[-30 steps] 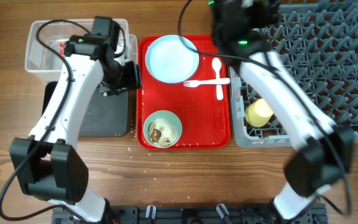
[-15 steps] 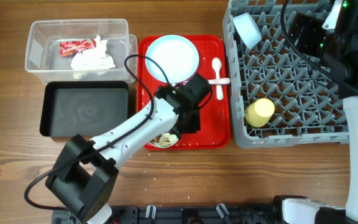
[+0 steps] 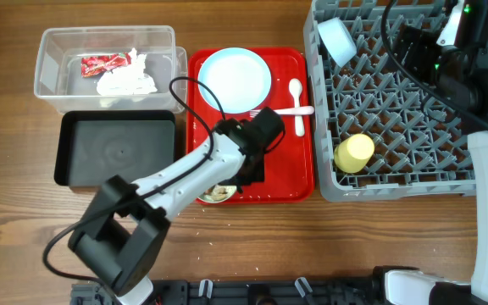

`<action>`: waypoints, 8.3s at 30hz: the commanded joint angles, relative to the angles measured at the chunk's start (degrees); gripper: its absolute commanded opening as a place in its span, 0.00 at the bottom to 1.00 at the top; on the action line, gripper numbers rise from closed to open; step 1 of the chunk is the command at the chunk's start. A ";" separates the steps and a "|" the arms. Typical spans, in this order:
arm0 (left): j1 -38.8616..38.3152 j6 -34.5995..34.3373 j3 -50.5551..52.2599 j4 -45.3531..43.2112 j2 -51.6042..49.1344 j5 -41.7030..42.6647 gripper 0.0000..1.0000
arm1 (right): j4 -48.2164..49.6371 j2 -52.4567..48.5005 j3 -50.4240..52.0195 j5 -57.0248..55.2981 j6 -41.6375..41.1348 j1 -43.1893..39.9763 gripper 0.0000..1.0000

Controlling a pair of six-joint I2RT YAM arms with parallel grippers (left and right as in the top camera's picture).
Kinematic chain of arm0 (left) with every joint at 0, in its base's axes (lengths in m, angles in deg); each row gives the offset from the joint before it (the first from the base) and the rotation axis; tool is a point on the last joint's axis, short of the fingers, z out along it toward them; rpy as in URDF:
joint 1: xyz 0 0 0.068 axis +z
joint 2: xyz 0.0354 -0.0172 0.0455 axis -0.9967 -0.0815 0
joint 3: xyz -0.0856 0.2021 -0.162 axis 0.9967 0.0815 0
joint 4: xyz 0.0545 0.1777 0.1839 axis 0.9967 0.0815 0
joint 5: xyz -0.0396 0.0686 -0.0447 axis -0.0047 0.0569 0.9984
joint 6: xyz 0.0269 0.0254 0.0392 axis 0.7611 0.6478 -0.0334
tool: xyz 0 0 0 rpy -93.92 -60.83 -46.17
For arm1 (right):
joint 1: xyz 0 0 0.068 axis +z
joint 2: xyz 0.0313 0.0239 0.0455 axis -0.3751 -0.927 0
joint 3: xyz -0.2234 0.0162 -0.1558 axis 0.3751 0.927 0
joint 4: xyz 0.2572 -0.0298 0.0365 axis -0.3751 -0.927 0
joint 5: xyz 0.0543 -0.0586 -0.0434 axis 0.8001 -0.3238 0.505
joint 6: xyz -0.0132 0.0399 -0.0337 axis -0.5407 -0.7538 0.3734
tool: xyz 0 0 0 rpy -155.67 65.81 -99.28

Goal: Sort waste into correct bins and load items into the dishwasher rack
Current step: 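Grasp the green bowl with the left gripper and move it over the black tray, then tip the green bowl to empty rice into the black tray, set it back, then grasp the empty green bowl with the right gripper and lift it, then place the green bowl in the rack with the right gripper, then grasp the light-blue plate rim with the right gripper and lift, then stand the plate upright in the rack and open the right gripper, then grasp the white fork on the red tray with the right gripper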

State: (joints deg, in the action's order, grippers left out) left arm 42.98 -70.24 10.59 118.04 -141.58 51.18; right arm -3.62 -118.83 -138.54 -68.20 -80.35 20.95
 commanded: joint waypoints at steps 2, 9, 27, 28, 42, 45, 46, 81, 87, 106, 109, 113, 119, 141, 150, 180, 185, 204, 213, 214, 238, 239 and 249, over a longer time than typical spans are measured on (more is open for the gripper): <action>6.49 11.47 -11.47 8.39 8.61 8.37 0.04 | -0.33 -0.37 -0.02 0.94 -0.79 -0.07 1.00; 39.71 36.44 -11.34 13.49 11.89 39.78 0.04 | -2.23 -0.39 -0.02 0.94 -0.83 -0.07 0.99; 69.75 62.05 -6.82 23.91 -9.55 84.52 0.04 | -4.44 -0.39 -0.02 0.94 -0.76 -0.07 0.99; 70.12 62.07 -5.90 26.29 -9.55 88.17 0.04 | -4.61 -0.39 -0.02 0.92 -0.68 -0.07 0.99; 68.22 71.76 -6.51 41.18 -4.39 91.93 0.04 | -4.98 -0.39 -0.02 0.94 -0.70 -0.07 0.99; 62.97 72.74 -8.87 40.33 -0.15 86.07 0.04 | -4.74 -0.39 -0.02 0.94 -0.70 -0.07 0.99; 59.25 72.67 -9.22 38.47 0.96 85.40 0.04 | -4.59 -0.39 -0.02 0.94 -0.72 -0.07 0.99; 52.43 20.09 -32.81 22.97 7.98 14.10 0.71 | -2.19 -37.27 0.00 13.09 -10.08 36.76 0.42; 52.43 20.09 -32.81 22.95 7.96 13.88 0.72 | 3.08 -40.81 2.86 4.90 -11.19 39.06 0.25; 52.33 20.02 -32.81 22.58 7.96 13.92 0.83 | -12.79 -11.85 1.03 -53.96 -23.10 20.11 0.04; 52.33 20.02 -32.81 22.56 7.96 13.92 0.82 | -10.51 -18.78 1.03 -58.90 -13.49 20.13 0.04; 52.33 20.02 -32.81 22.51 7.96 13.92 0.83 | -9.66 -26.88 1.03 -70.16 0.83 20.39 0.04; 52.33 20.02 -32.81 22.51 7.96 13.92 0.83 | -5.33 -31.41 1.03 -67.84 4.81 22.18 0.04; 52.33 20.02 -32.81 22.53 7.96 13.92 0.91 | -6.75 -34.12 2.08 -61.64 8.35 32.33 0.61; 52.33 20.04 -32.81 22.56 7.96 13.92 0.91 | 12.33 -24.09 -1.64 -56.52 12.11 32.09 0.83; 52.33 20.02 -32.79 22.14 7.96 13.92 0.91 | 23.93 -49.13 -0.37 2.16 -26.10 26.53 0.04; 52.33 20.04 -32.79 22.14 7.96 13.92 0.91 | 21.57 -37.66 -1.79 1.88 -13.90 25.07 0.04; 52.33 20.04 -32.79 22.40 7.96 13.90 0.91 | 13.88 -12.07 1.36 -47.60 36.94 9.53 0.04; 52.33 20.04 -32.79 22.53 7.96 13.90 0.91 | 18.18 -25.20 1.36 -47.12 41.33 6.60 0.05; 52.33 20.04 -32.79 22.53 7.96 13.90 0.91 | 18.23 -26.21 1.36 -47.10 41.31 6.62 0.04; 52.33 20.04 -32.79 21.53 7.96 13.92 0.91 | 7.74 -11.54 1.53 17.27 -22.97 16.52 0.76; 52.33 20.02 -32.79 21.66 7.96 13.92 0.90 | 5.92 -13.22 2.16 10.97 -29.92 19.10 0.76; 52.33 20.04 -32.76 22.40 7.96 13.90 0.91 | 4.17 -35.54 3.98 -1.09 -50.18 26.95 0.59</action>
State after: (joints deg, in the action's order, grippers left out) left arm 95.24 -50.94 -22.46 140.36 -133.31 64.63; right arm 0.51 -149.82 -134.79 -66.67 -126.01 48.03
